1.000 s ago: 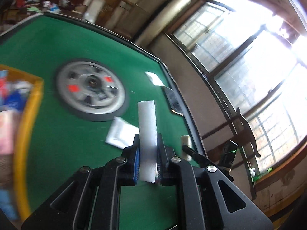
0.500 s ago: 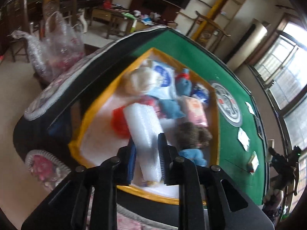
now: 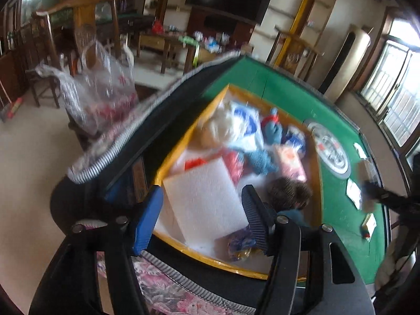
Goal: Organize soft objects
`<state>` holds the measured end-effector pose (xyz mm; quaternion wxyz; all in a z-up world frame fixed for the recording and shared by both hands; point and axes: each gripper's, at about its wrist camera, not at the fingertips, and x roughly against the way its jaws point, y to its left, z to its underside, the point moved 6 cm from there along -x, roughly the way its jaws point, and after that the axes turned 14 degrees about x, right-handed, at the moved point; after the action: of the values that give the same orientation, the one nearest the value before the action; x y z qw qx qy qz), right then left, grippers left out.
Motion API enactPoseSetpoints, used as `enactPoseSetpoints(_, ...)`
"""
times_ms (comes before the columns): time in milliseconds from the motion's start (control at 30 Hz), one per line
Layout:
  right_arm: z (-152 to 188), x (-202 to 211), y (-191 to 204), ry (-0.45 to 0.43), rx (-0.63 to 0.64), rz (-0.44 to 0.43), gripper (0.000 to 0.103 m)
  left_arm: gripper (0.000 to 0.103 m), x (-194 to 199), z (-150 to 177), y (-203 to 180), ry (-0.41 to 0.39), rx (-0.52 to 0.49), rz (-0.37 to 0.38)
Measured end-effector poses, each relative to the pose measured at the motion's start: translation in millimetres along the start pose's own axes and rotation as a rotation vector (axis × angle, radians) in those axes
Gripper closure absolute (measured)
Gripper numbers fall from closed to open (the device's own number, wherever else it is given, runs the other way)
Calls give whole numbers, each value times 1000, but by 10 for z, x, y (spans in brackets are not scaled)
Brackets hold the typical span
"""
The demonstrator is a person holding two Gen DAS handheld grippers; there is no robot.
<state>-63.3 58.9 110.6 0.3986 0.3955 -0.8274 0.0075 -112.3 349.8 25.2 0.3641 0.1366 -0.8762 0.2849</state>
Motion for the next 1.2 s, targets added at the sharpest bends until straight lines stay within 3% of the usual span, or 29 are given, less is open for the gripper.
enactPoseSetpoints(133,-85,-561,550,88,76,-112,55,41,172,-47,6,-49,4,41)
enactPoseSetpoints(233,-99,-981,897,166,94,-207,55,41,158,-48,62,-44,16,53)
enactPoseSetpoints(333,-80,-1374,1100,242,108,-240,55,41,122,-26,89,-32,21,57)
enactPoseSetpoints(433,-43,-1649,1066,303,138,-145,56,41,123,-1,103,-26,16,61)
enactPoseSetpoints(600,-103,-1758,1029,322,207,-3,56,41,64,-11,182,-12,42,71)
enactPoseSetpoints(800,-158,-1839,1074,342,381,257,53,41,63,-2,186,-20,23,56)
enactPoseSetpoints(867,-110,-1859,1068,366,405,278,52,41,73,-2,172,-28,15,50)
enactPoseSetpoints(967,-117,-1744,1094,325,370,193,43,41,83,12,123,-37,-2,39)
enactPoseSetpoints(1067,-199,-1442,1121,222,328,108,39,41,93,22,47,-40,-16,37)
enactPoseSetpoints(1200,-251,-1024,1091,87,317,128,29,41,181,71,-121,-78,-63,-6)
